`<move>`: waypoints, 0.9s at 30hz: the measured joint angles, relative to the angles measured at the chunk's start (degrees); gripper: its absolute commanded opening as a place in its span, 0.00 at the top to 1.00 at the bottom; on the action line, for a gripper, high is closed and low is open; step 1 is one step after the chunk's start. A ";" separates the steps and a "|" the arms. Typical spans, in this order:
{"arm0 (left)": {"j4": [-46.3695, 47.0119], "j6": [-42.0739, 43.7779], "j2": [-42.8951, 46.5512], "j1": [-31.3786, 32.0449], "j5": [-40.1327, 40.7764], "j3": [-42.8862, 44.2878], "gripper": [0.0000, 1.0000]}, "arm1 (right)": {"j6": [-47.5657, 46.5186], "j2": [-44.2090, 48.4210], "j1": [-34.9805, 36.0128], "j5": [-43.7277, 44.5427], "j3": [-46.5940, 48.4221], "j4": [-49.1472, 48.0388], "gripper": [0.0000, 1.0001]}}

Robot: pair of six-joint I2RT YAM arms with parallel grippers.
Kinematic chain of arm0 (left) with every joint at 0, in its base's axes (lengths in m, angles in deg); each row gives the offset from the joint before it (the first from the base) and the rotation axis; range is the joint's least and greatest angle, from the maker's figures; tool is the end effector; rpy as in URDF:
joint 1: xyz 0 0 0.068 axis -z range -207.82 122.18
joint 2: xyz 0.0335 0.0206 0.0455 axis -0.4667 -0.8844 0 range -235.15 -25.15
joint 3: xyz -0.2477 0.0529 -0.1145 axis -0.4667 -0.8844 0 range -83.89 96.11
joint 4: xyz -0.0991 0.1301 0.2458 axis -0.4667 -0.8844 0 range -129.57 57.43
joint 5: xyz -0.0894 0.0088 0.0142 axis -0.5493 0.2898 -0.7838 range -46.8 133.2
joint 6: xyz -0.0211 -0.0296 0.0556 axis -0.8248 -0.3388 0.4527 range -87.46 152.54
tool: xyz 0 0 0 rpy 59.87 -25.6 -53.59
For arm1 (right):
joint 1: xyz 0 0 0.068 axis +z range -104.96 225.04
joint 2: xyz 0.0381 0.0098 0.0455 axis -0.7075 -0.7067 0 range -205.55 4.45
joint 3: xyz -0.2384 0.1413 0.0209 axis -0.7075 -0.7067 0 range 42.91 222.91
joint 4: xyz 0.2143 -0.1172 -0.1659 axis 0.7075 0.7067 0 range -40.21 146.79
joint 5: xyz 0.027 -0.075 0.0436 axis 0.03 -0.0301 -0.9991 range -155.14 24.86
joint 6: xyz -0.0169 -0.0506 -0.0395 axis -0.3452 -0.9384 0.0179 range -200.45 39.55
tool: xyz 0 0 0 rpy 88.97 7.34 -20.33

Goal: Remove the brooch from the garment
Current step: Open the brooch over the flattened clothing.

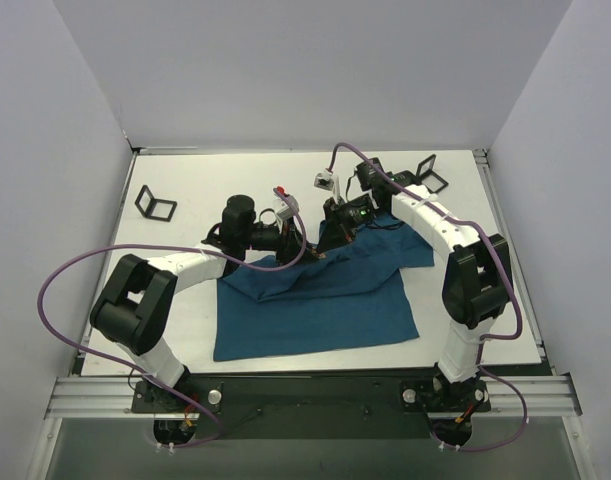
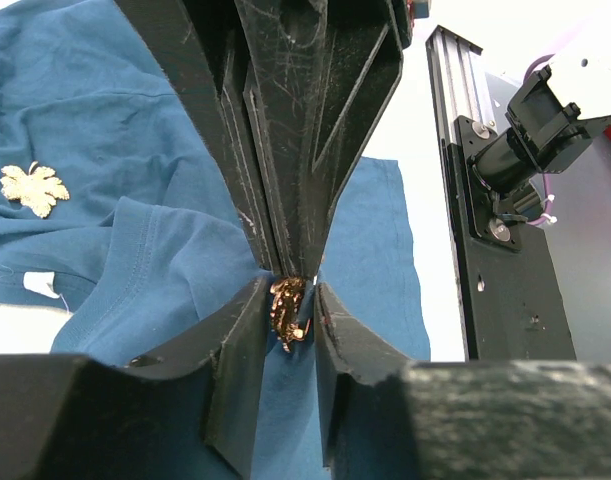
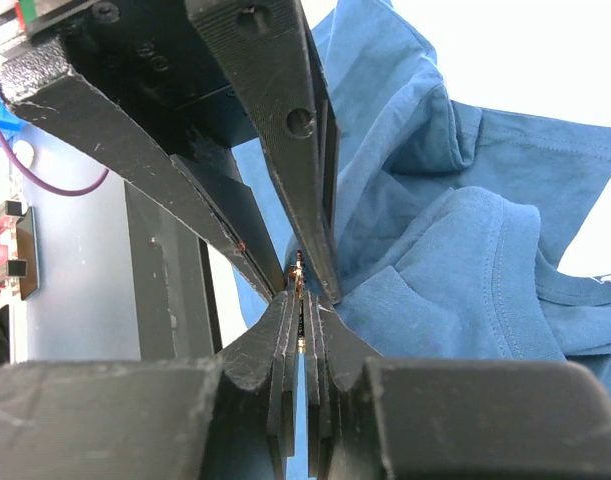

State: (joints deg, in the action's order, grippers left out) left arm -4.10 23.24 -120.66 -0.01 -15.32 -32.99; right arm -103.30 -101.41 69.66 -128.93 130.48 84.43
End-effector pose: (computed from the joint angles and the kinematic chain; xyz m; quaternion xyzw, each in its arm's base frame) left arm 0.3198 -0.2195 0.1989 0.4020 0.6411 -0.5372 0.3726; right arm 0.3781 0.2252 0.2639 -0.4778 0.6693 0.5050 0.2621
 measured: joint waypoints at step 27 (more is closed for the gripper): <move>-0.44 0.15 -0.35 0.28 1.29 0.00 0.71 | -1.05 0.00 0.17 0.87 0.09 -0.31 1.00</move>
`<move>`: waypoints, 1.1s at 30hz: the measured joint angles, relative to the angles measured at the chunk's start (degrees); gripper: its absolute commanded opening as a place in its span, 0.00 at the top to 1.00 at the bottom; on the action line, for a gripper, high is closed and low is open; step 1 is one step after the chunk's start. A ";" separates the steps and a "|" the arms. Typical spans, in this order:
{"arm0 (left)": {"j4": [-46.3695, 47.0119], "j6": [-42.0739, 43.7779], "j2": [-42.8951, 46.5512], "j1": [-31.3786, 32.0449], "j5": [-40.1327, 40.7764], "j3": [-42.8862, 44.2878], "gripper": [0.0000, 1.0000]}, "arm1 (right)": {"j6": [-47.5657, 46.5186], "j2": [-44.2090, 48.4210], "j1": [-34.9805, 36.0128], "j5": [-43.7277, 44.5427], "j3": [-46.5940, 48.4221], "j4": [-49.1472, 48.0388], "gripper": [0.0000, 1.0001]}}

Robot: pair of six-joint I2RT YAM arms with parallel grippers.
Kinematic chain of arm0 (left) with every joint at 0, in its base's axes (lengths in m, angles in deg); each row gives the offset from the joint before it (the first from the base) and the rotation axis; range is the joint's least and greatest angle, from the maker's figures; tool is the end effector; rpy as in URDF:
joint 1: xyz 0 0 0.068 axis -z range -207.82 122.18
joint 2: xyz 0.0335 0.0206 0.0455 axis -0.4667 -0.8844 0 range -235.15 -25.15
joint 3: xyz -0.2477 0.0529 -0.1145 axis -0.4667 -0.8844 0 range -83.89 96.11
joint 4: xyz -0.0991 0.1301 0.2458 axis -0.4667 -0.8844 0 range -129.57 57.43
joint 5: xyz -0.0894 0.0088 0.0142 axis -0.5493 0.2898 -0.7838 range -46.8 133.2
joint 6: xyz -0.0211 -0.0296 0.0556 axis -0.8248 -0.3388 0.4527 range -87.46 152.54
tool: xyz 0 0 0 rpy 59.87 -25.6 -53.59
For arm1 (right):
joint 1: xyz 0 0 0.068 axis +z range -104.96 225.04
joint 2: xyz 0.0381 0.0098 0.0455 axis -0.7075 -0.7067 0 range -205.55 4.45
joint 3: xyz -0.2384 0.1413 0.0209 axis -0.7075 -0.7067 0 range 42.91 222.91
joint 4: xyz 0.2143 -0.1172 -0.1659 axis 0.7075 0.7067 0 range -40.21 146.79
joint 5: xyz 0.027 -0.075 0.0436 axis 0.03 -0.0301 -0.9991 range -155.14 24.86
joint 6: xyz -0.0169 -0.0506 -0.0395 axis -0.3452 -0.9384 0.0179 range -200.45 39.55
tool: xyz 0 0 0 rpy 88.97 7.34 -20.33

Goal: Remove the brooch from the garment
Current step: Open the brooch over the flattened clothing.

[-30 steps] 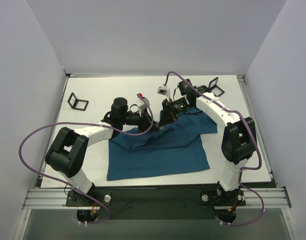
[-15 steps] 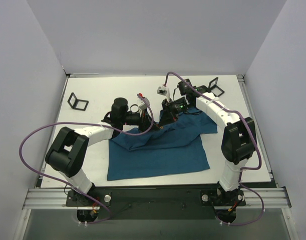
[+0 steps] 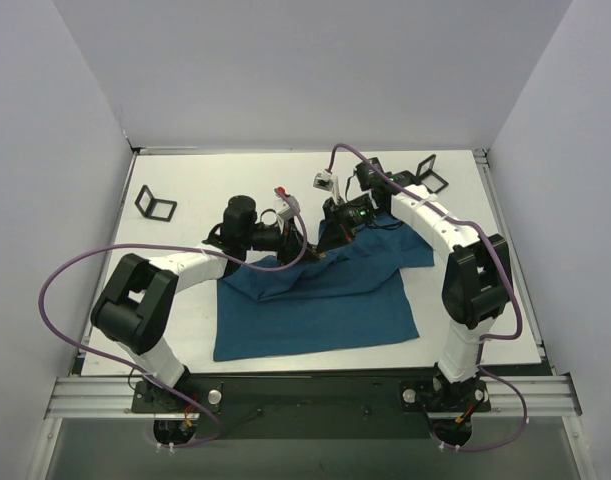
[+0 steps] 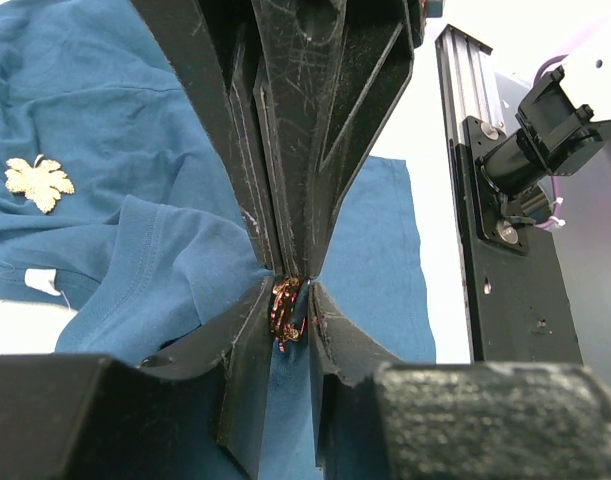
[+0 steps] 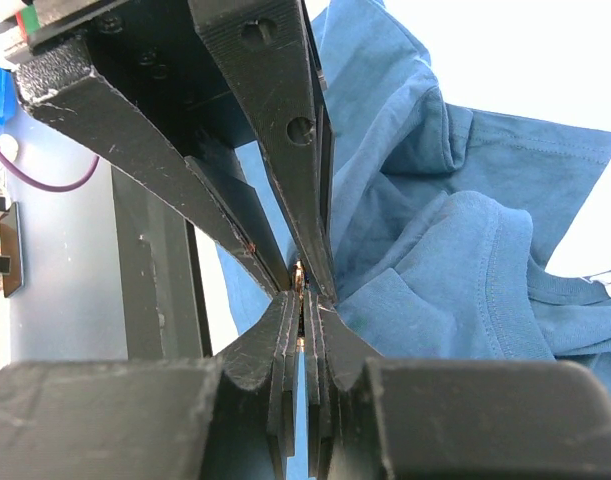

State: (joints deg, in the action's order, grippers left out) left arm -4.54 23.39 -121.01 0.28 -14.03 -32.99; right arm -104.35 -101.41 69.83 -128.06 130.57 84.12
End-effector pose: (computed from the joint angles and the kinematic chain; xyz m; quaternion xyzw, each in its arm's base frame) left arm 0.3201 -0.2212 0.1956 0.3974 0.6488 -0.5316 0.3723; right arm 0.3785 0.2265 0.2642 -0.4858 0.6669 0.4963 0.2702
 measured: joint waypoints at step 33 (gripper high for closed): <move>27.08 -17.18 -0.37 -3.80 -7.45 -5.53 0.13 | 1.31 0.00 -1.27 -4.09 0.00 1.97 1.00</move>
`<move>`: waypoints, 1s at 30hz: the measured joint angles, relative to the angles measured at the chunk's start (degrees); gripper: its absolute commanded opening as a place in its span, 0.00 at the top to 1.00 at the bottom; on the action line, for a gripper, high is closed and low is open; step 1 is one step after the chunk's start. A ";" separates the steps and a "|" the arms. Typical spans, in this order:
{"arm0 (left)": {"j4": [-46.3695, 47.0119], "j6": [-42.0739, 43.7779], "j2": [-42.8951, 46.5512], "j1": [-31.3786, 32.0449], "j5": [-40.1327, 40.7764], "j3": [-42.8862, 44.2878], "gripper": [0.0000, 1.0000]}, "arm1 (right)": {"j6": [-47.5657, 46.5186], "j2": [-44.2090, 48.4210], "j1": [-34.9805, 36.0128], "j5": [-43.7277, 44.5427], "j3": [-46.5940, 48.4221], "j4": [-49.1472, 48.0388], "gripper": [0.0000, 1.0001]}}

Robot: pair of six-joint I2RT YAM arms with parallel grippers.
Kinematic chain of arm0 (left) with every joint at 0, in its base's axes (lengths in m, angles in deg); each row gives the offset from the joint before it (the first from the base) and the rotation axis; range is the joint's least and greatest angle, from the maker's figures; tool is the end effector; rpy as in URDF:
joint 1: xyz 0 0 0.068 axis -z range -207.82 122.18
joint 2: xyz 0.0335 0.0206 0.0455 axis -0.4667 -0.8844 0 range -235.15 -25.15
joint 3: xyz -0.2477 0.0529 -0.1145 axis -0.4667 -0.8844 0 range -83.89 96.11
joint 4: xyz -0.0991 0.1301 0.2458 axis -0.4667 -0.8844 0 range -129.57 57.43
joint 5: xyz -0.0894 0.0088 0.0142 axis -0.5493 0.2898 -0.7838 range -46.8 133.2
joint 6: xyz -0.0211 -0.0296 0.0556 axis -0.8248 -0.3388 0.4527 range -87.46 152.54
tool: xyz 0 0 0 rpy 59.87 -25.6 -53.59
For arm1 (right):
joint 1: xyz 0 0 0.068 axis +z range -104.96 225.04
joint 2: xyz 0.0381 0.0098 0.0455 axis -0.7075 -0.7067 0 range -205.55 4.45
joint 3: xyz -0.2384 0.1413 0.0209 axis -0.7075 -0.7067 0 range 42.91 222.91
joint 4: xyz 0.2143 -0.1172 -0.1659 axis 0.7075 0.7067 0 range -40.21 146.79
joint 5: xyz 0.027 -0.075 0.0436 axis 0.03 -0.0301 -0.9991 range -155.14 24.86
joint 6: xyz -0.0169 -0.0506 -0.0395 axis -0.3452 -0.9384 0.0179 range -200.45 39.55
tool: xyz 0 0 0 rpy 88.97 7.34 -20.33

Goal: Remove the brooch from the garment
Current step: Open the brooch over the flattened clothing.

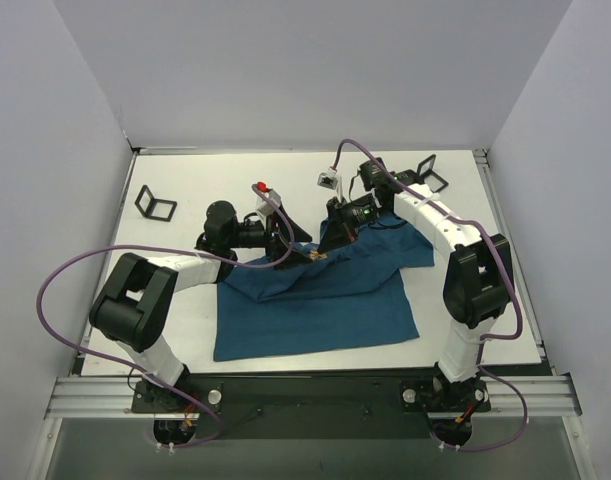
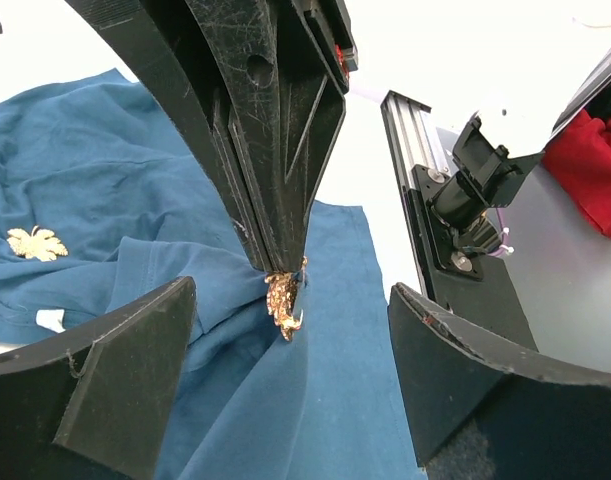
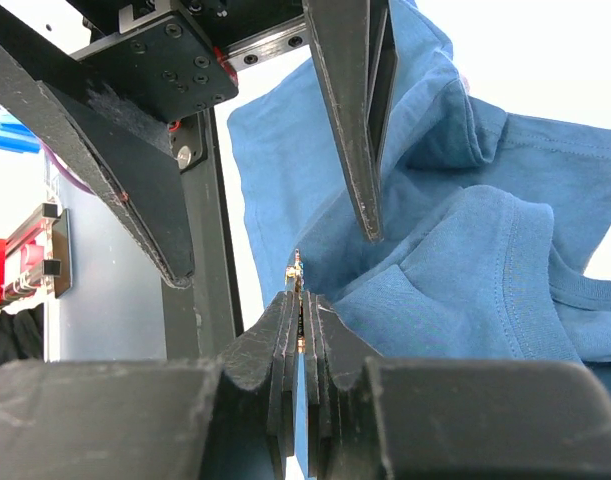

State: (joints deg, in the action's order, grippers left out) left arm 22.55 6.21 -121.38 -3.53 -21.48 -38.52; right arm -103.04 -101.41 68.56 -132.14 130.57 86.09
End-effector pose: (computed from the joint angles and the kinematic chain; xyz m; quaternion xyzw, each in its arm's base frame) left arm 0.3169 -0.1953 0.2085 0.3818 0.5817 -0.5937 0.4042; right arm 0.3786 0.2176 0.2650 -0.4659 0.6648 0.5277 0.2500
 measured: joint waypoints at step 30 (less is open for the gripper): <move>-20.74 14.32 0.63 2.82 10.34 3.08 0.30 | -0.04 0.00 0.17 1.03 0.00 -0.07 1.00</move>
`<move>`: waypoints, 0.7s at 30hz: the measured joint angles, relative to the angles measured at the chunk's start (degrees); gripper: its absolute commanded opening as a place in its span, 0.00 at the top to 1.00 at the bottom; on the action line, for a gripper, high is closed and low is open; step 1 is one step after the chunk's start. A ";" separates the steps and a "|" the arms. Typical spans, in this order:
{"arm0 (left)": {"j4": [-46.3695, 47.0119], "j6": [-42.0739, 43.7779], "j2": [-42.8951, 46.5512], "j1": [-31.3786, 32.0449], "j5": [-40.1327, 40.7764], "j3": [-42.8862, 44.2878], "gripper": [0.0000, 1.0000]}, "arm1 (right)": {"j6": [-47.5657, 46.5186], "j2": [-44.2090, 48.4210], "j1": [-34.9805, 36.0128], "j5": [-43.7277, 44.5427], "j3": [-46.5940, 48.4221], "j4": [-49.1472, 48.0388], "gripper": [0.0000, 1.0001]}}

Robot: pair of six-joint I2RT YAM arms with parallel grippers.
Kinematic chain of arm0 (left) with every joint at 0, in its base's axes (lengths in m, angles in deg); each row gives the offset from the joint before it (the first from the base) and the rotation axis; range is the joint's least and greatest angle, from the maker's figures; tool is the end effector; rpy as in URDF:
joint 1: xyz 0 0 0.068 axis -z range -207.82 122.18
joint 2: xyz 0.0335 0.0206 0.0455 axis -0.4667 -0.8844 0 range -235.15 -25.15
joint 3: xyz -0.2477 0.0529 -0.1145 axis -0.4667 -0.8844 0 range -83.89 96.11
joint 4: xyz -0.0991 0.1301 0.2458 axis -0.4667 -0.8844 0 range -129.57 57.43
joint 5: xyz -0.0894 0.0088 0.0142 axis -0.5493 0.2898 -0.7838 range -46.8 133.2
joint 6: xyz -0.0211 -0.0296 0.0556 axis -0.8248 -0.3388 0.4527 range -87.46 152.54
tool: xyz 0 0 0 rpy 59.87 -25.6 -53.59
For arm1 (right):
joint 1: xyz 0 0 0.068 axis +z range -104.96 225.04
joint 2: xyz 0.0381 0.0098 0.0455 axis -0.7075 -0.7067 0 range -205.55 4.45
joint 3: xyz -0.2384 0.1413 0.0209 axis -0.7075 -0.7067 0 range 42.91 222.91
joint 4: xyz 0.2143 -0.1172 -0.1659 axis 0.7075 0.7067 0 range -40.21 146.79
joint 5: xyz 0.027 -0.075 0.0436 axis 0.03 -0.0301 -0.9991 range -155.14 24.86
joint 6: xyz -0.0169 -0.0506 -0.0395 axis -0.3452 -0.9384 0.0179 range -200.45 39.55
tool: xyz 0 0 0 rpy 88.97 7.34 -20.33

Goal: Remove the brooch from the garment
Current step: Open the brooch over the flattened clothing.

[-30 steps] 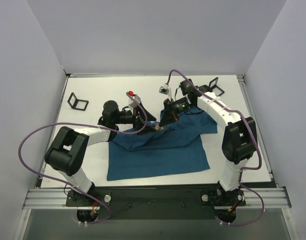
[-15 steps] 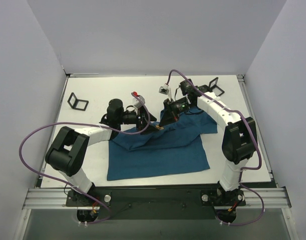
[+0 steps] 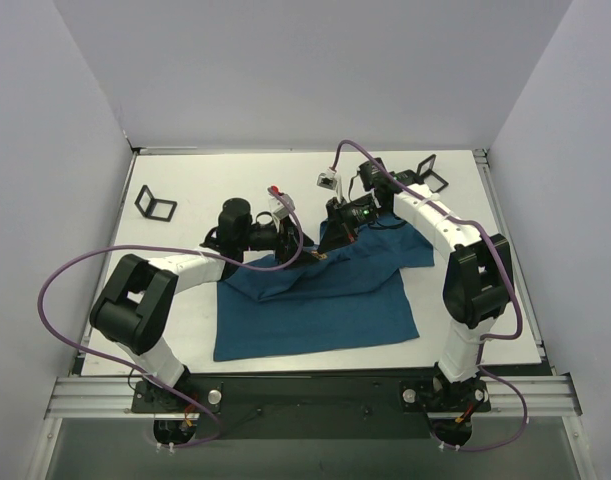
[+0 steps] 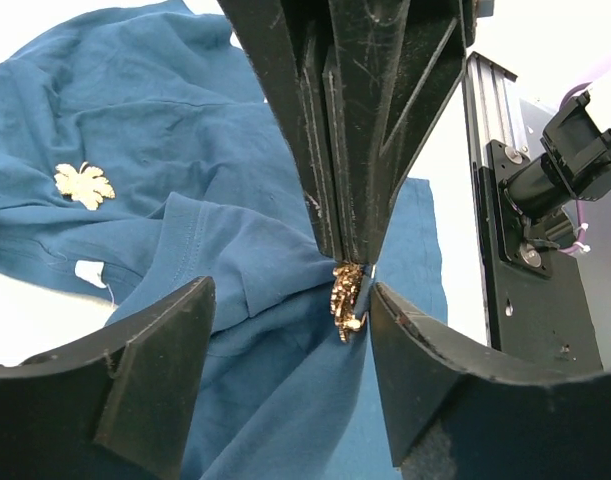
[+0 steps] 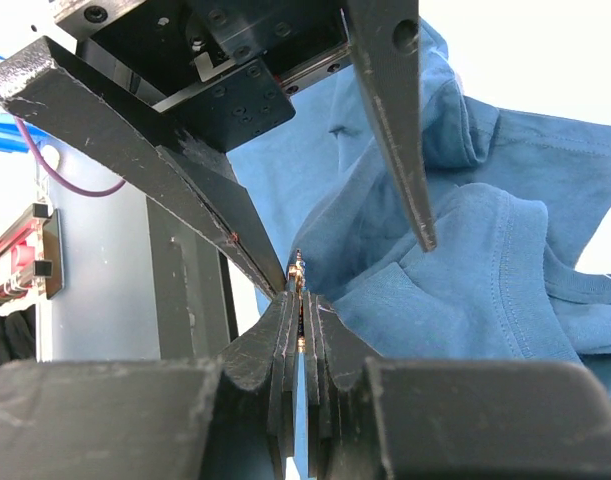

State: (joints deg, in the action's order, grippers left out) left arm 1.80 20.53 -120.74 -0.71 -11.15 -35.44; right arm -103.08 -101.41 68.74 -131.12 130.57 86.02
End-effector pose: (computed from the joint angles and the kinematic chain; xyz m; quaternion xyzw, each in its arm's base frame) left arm 0.3216 -0.2128 0.1934 0.3739 0.6516 -0.5221 0.4037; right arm 0.3786 0.2187 0.2643 -0.4672 0.6688 0.5208 0.2514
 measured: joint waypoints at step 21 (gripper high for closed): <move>-1.66 -0.02 0.00 0.57 -0.09 0.24 0.64 | -0.92 0.00 0.46 3.13 0.00 -1.62 1.00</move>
State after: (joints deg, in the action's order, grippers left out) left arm 0.14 20.50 -120.74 -0.14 -11.23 -35.20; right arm -104.00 -101.41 69.20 -127.99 130.57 84.40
